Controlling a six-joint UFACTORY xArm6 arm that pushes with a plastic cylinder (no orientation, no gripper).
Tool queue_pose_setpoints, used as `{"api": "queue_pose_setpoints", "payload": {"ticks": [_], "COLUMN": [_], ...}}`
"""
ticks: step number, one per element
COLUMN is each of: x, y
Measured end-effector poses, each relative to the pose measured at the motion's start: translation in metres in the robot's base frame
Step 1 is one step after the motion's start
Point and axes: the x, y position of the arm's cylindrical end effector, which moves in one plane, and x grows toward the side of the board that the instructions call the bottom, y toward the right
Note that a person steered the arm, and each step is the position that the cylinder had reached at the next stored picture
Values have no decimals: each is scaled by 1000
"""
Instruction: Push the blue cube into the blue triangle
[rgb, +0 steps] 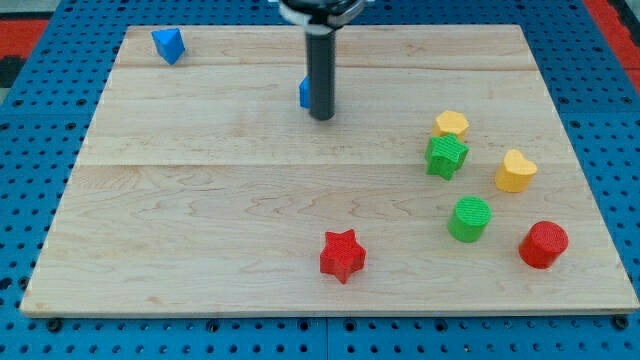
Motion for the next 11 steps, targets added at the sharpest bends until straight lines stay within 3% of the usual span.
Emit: {"api": "queue_pose_setpoints", "payload": {"ticks": [1, 2, 4, 5, 7, 9, 11], "x": [-64, -94, -105, -121, -121, -115, -82], "y": [-8, -14, 40, 11, -148, -98, -129]}}
